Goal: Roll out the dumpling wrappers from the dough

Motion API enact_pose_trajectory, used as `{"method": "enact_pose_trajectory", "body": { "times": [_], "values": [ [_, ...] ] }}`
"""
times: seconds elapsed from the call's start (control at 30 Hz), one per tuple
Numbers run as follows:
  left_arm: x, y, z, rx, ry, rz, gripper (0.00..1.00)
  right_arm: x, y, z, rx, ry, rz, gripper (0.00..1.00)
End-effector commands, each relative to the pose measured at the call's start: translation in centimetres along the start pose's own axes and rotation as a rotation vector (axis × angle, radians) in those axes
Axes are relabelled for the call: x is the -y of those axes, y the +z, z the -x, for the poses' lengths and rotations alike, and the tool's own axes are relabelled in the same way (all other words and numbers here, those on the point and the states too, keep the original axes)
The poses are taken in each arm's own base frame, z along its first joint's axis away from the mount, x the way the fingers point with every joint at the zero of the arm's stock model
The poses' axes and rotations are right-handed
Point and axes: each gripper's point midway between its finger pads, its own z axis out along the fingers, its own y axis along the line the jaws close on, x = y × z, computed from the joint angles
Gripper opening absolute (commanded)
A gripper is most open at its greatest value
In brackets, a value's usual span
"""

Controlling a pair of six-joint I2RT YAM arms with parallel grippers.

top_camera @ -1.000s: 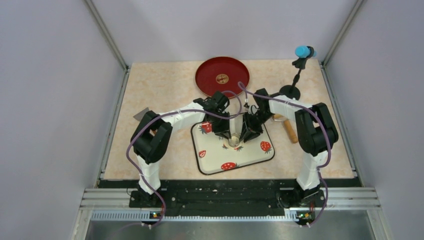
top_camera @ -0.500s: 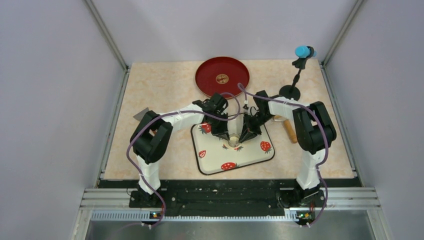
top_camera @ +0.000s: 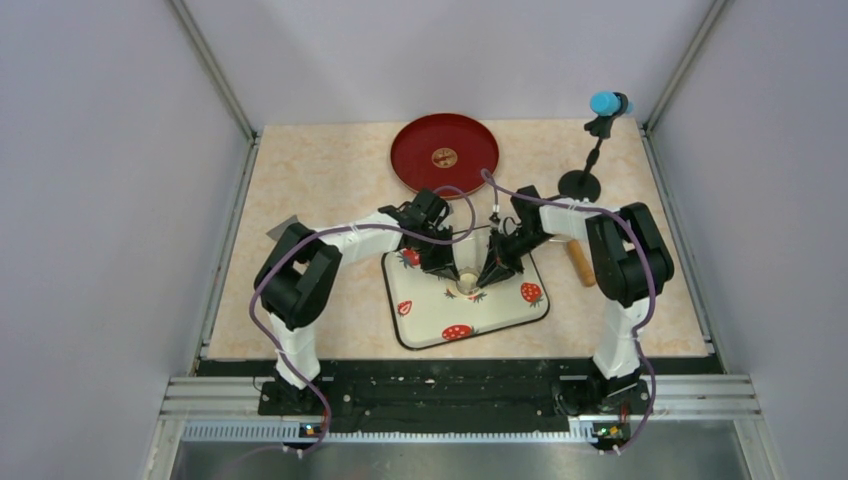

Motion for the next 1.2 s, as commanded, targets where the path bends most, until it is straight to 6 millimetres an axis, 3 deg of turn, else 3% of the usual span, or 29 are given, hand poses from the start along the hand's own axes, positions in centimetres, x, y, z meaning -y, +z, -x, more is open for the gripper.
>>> {"method": "enact_pose_trajectory", "body": {
  "times": [0.0,0.23,0.43,0.6,0.67,1.17],
  "values": [
    [-5.2,3.1,-4.4,-0.121,-0.039,0.156,0.00,7.7,2.6,-2.6,-0.075,0.039,-0.281,0.00],
    [-5.3,3.1,-4.4,-0.122,-0.046,0.165,0.00,8.3,2.2,-2.4,-0.070,0.030,-0.326,0.00],
    [-4.1,2.3,-3.3,-0.090,-0.038,0.147,0.01,5.3,1.2,-1.0,-0.034,-0.023,-0.253,0.01],
    [-1.6,0.6,-1.2,-0.033,-0.017,0.114,0.20,1.5,-1.0,0.6,0.028,-0.080,-0.194,0.18],
    [-0.7,0.0,-0.3,-0.010,-0.011,0.100,0.24,0.1,-1.9,1.1,0.045,-0.098,-0.177,0.20],
    [3.0,-4.7,2.9,0.125,0.006,0.001,0.33,-4.0,-4.7,1.8,0.092,-0.158,-0.115,0.45]
  ]
}}
